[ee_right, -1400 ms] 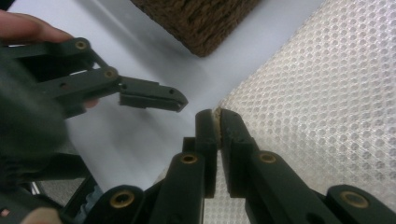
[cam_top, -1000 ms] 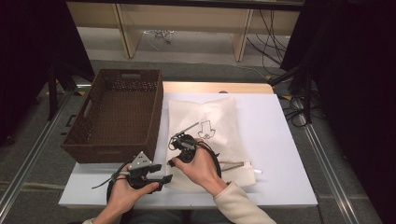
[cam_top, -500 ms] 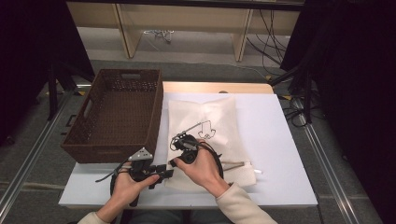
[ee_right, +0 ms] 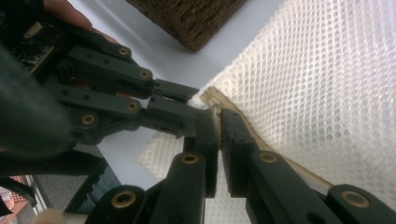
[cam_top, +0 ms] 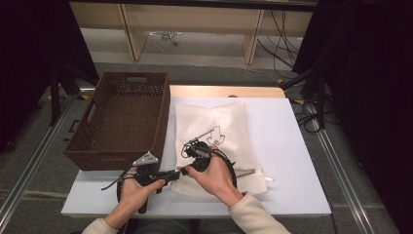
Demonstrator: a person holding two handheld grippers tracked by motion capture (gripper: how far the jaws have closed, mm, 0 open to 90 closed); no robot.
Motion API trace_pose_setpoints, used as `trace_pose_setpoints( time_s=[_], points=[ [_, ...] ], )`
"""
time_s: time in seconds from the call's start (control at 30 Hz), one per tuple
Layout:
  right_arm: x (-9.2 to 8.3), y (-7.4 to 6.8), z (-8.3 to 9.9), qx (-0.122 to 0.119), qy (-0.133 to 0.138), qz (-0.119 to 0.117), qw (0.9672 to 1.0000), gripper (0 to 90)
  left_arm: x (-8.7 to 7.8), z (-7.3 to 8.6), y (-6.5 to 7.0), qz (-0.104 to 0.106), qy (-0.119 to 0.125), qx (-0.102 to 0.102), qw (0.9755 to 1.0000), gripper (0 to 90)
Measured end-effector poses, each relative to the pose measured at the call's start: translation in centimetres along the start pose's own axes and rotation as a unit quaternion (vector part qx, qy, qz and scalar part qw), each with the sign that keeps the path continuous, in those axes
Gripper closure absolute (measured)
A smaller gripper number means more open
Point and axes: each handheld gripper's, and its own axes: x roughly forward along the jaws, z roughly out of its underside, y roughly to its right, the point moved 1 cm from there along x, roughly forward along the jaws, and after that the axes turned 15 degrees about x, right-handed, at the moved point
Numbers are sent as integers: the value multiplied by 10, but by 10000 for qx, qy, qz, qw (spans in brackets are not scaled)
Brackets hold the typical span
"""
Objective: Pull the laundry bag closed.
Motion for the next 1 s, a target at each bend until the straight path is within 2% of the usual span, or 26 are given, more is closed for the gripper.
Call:
trace_pose_setpoints(
  time_s=[0.03,0.07,0.1,0.13,0.17,0.2,0.3,0.33,0.47,0.5,0.6,0.63,0.67,0.7,0.73,0.83,0.87,0.9,1.0],
  points=[
    [0,1,0,-16,-4,3,10000,874,-1,-1,3,68,13,-129,9999,860],
    [1,1,1,0,-15,-24,10000,875,-1,-1,2,5,27,-60,10000,861],
    [1,3,1,-11,-29,-38,10000,875,-2,-2,-2,-196,33,152,9997,862],
    [1,3,1,45,-38,-48,10000,875,-2,-2,-2,-215,39,158,9996,863],
    [1,3,2,58,-46,-39,10000,875,-2,-2,-1,-206,35,138,9997,864],
    [1,5,1,-65,-26,-50,10000,875,-2,-2,-1,-189,48,121,9997,864],
    [0,7,2,-31,-28,-6,10000,875,-4,-3,0,-170,111,13,9998,864],
    [0,7,3,128,-51,-95,9999,875,-5,-3,1,-139,123,16,9998,864],
    [-1,9,3,74,-83,-78,9999,875,-4,-4,3,-146,153,-28,9998,864],
    [-1,8,4,166,-74,-83,9998,875,-4,-4,3,-144,172,-9,9997,864],
    [-1,10,5,104,-41,-24,9999,875,-5,-5,3,-147,177,31,9997,865],
    [-1,8,6,222,-49,2,9997,875,-5,-4,4,-147,186,21,9997,865],
    [-1,10,4,32,-41,-8,10000,875,-4,-4,4,-160,194,10,9997,865],
    [-1,8,5,130,-69,22,9999,875,-4,-3,4,-183,212,12,9996,865],
    [-1,9,4,-43,-43,98,9999,875,-4,-4,3,-147,197,70,9997,864],
    [-1,9,4,-36,-33,-37,10000,875,-5,-4,4,-170,199,128,9996,864],
    [-2,7,5,87,-8,-33,10000,875,-5,-4,5,-173,211,144,9995,864],
    [-2,8,4,-53,-4,-24,10000,875,-5,-4,5,-197,217,115,9995,864],
    [-1,8,5,-13,-18,-26,10000,876,-5,-4,5,-162,226,87,9996,865]
  ],
)
